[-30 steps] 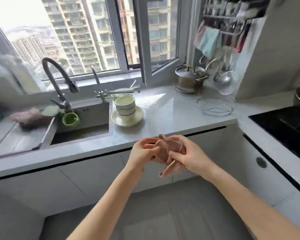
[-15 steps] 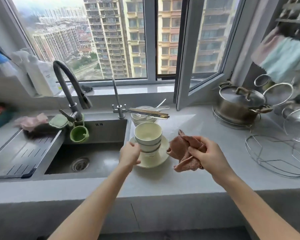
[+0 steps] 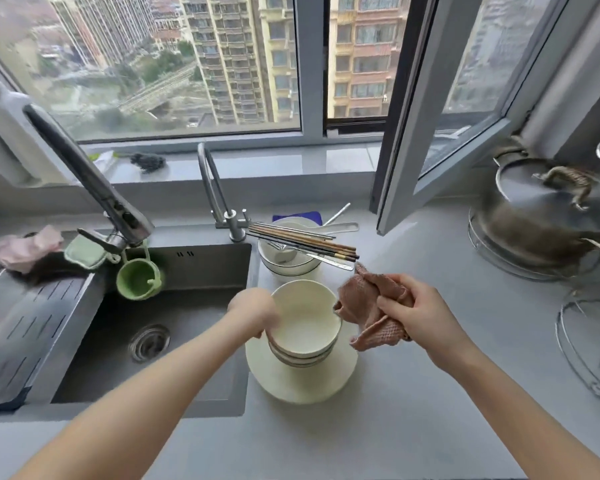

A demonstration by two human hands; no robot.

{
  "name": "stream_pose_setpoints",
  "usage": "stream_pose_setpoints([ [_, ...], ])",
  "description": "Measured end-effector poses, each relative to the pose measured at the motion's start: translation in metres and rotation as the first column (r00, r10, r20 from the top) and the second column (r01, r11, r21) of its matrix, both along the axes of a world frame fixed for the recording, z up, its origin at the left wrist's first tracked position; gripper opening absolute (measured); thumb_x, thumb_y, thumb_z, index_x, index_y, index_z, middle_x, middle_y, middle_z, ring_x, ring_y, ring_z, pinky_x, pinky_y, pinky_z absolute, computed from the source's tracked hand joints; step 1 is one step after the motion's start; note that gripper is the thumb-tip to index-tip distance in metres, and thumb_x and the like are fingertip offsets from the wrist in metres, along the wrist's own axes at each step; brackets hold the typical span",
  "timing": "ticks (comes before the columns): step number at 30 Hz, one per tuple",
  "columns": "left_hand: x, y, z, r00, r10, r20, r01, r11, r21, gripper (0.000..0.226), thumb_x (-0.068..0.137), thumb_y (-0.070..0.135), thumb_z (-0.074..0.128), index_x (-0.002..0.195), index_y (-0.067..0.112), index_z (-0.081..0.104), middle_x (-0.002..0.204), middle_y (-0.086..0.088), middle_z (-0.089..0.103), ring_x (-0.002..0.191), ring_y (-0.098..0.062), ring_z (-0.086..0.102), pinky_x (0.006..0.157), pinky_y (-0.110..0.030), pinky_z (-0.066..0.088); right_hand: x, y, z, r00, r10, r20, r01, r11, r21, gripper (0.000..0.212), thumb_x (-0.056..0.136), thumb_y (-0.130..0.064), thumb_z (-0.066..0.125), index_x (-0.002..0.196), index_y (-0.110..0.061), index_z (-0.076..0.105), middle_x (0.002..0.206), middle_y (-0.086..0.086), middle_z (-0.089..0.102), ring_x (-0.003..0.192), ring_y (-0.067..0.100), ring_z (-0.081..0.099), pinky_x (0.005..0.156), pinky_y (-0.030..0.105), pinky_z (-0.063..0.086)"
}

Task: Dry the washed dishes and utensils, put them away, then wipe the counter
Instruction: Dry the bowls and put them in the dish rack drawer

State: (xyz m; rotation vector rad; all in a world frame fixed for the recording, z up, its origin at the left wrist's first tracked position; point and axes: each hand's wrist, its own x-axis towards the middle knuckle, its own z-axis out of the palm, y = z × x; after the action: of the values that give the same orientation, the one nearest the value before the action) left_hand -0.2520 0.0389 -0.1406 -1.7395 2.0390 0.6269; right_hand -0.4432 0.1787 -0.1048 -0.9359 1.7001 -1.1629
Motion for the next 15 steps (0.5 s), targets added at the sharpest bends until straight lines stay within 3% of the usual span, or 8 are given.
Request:
stream_pose_setpoints([
  [6,-0.004,-0.003,0.015,0.989,-0.144,0.021,0.144,0.989,-0.013,0.027,0.077,0.002,0.037,0.056,0.011,0.052,0.03,0.001,0.048,0.025,-0.007,0.045,0.051,-0.019,0.047,0.005,-0.005,0.0,0.996,-0.083,0.016,0.083,0.997,-0.002,0.029,0.09,0.006,0.055,0.107,-0.016,0.063,0.084,0.01,0.064,0.047,0.004,0.059,0.037,0.02,0.042],
  [8,-0.006,-0.004,0.019,0.983,-0.182,-0.027,0.181,0.983,-0.041,0.023,0.079,0.002,0.04,0.059,0.01,0.046,0.044,-0.001,0.052,0.037,-0.013,0.052,0.053,-0.023,0.047,0.007,-0.005,0.004,0.994,-0.111,0.026,0.111,0.994,-0.012,0.028,0.09,0.007,0.054,0.11,-0.012,0.063,0.081,0.009,0.063,0.045,0.004,0.057,0.036,0.019,0.041],
  [10,-0.006,-0.004,0.023,0.965,-0.261,-0.035,0.255,0.959,-0.127,0.017,0.082,0.003,0.043,0.066,0.007,0.045,0.068,-0.006,0.057,0.068,-0.024,0.058,0.063,-0.028,0.043,0.009,-0.005,0.008,0.992,-0.127,0.025,0.128,0.991,-0.03,0.027,0.09,0.007,0.054,0.11,-0.009,0.063,0.079,0.009,0.062,0.044,0.004,0.055,0.036,0.019,0.04],
  [12,-0.008,-0.002,0.028,0.935,-0.352,-0.03,0.334,0.908,-0.252,0.008,0.086,0.002,0.043,0.086,0.006,0.051,0.096,-0.012,0.063,0.094,-0.031,0.058,0.068,-0.031,0.038,0.01,-0.004,0.011,0.989,-0.147,0.02,0.148,0.988,-0.05,0.027,0.09,0.008,0.054,0.11,-0.009,0.063,0.078,0.009,0.062,0.045,0.005,0.055,0.036,0.019,0.04],
  [15,-0.011,0.005,0.033,0.876,-0.482,0.023,0.454,0.809,-0.373,0.021,0.086,-0.006,0.041,0.104,0.002,0.049,0.104,-0.015,0.063,0.094,-0.033,0.062,0.064,-0.032,0.036,0.014,-0.002,0.013,0.985,-0.174,0.007,0.174,0.981,-0.084,0.026,0.09,0.008,0.055,0.109,-0.008,0.063,0.078,0.01,0.063,0.045,0.008,0.056,0.037,0.021,0.042],
])
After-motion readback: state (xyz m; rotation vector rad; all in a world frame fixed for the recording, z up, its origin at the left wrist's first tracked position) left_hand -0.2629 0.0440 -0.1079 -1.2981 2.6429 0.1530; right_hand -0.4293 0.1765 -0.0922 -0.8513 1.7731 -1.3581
